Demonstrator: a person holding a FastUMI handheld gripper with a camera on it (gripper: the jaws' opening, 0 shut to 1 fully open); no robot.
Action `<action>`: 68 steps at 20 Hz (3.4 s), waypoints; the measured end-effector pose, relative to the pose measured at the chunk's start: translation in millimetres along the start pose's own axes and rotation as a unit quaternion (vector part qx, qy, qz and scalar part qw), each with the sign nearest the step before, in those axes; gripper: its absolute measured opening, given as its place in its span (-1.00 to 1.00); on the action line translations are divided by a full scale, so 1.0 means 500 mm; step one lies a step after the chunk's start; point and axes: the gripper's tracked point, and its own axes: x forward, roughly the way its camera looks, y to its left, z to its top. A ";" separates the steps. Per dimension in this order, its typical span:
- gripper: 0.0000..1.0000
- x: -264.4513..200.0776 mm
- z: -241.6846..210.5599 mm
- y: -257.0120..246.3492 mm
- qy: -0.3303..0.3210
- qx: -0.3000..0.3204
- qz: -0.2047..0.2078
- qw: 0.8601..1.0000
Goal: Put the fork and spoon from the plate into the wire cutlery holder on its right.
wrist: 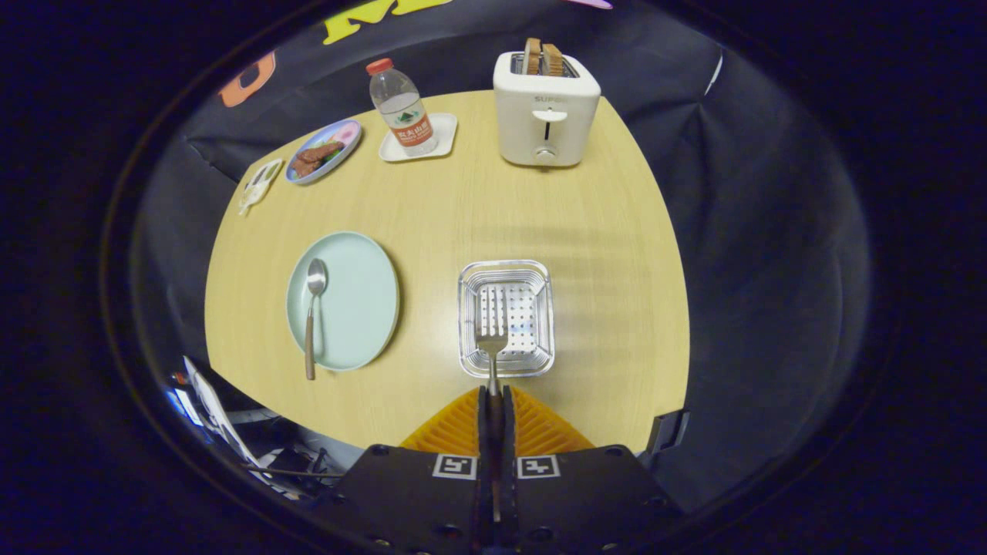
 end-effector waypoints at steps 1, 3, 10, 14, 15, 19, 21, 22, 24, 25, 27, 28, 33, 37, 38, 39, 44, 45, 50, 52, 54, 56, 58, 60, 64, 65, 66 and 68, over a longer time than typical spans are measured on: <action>-0.91 0.002 0.003 -0.006 0.007 0.001 -0.008 1.000; -0.91 0.008 0.008 -0.008 0.016 0.006 -0.014 1.000; -0.89 0.016 0.011 -0.014 0.035 0.015 -0.020 0.999; -0.79 0.016 0.021 -0.018 0.029 0.014 -0.019 0.999; -0.80 0.015 0.023 -0.020 0.024 0.013 -0.020 0.999; -0.76 0.012 0.032 -0.019 0.004 0.019 -0.016 1.000; -0.73 0.010 0.034 -0.009 -0.005 0.025 -0.006 1.000; -0.66 0.010 0.037 -0.003 -0.011 0.027 -0.001 1.000; -0.48 0.010 0.044 0.014 -0.029 0.029 0.010 0.999; -0.39 0.009 0.049 0.024 -0.039 0.031 0.015 0.999; -0.07 0.011 0.056 0.051 -0.056 0.031 0.028 0.998; 0.16 0.010 0.059 0.066 -0.062 0.031 0.035 0.997; 0.97 0.008 0.066 0.147 -0.097 0.015 0.028 0.995; 0.94 0.018 0.067 0.238 -0.096 0.004 0.032 0.995; 0.94 0.025 0.073 0.260 -0.104 -0.002 0.029 0.994; 0.94 0.032 0.075 0.287 -0.109 -0.008 0.030 0.994; 0.94 0.088 0.060 0.415 -0.106 -0.015 0.066 0.992; 0.93 0.102 0.056 0.434 -0.107 -0.013 0.071 0.992; 0.68 0.144 0.050 0.501 -0.136 -0.006 0.081 0.987; 0.68 0.153 0.050 0.528 -0.151 -0.009 0.088 0.985; 0.52 0.163 0.057 0.541 -0.176 -0.014 0.080 0.981; 0.37 0.175 0.058 0.548 -0.196 -0.025 0.067 0.978; 0.19 0.196 0.047 0.555 -0.201 -0.040 0.053 0.977; 0.16 0.217 0.035 0.557 -0.198 -0.039 0.040 0.979; -0.30 0.238 0.021 0.568 -0.183 -0.023 0.047 0.982; -0.30 0.238 0.020 0.568 -0.182 -0.018 0.046 0.982; -0.44 0.241 0.017 0.569 -0.183 -0.008 0.053 0.982; -0.57 0.243 0.017 0.576 -0.189 0.000 0.065 0.980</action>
